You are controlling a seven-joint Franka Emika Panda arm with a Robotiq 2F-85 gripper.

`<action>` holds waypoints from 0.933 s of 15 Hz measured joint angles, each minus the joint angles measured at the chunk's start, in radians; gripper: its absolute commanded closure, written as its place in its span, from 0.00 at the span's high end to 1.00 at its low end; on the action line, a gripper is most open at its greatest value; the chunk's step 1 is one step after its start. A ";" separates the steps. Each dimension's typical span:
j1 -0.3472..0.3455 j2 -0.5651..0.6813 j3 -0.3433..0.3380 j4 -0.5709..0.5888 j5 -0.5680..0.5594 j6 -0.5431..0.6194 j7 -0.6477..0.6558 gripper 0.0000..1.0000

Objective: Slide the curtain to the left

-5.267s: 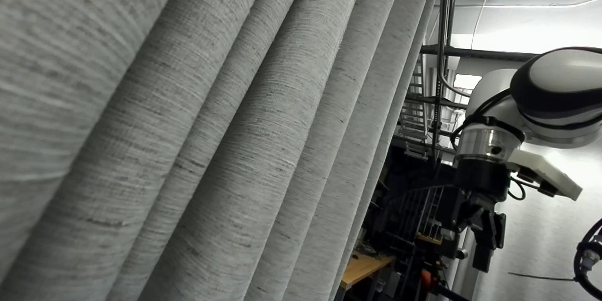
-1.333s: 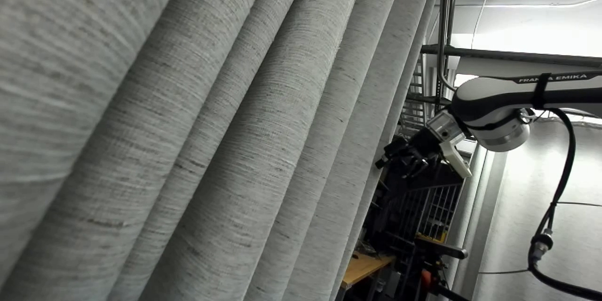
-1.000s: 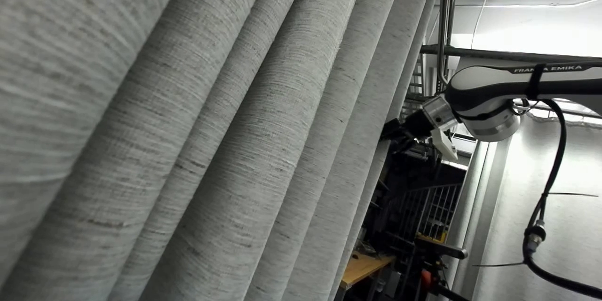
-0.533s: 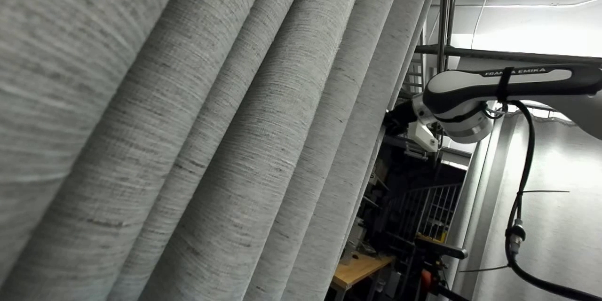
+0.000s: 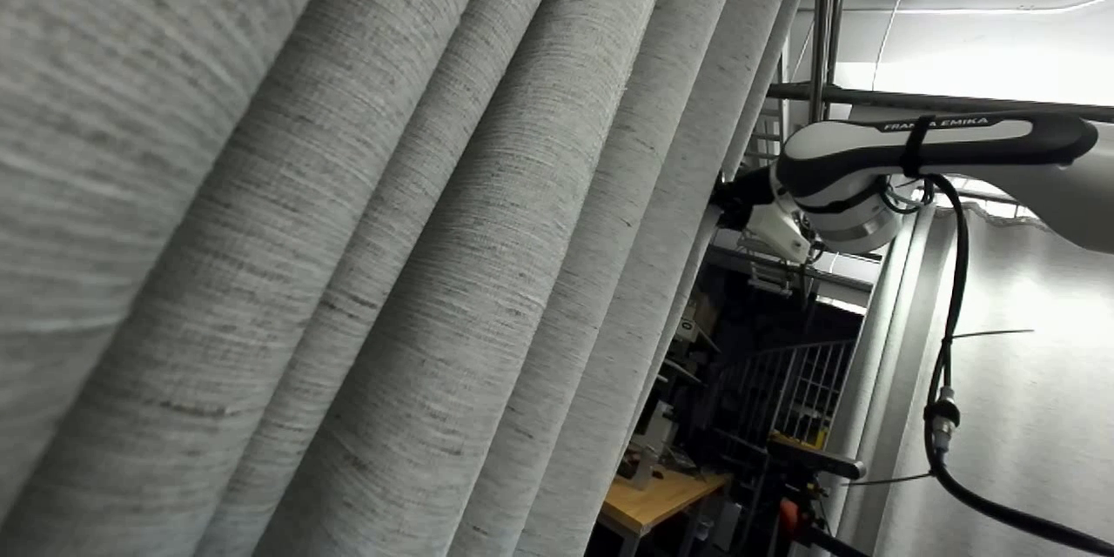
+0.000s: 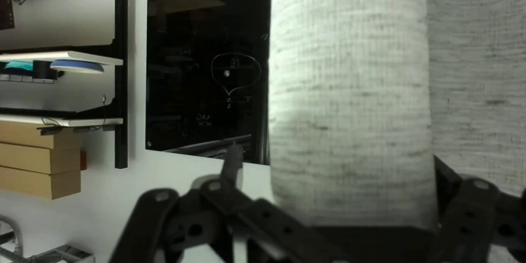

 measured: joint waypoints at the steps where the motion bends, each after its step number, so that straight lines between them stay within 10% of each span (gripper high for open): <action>1: 0.000 0.000 0.000 0.011 0.002 0.001 0.003 0.68; 9: 0.001 0.000 0.031 0.029 0.001 0.010 0.006 0.04; 14: 0.001 -0.003 0.087 0.025 -0.047 0.010 0.039 0.00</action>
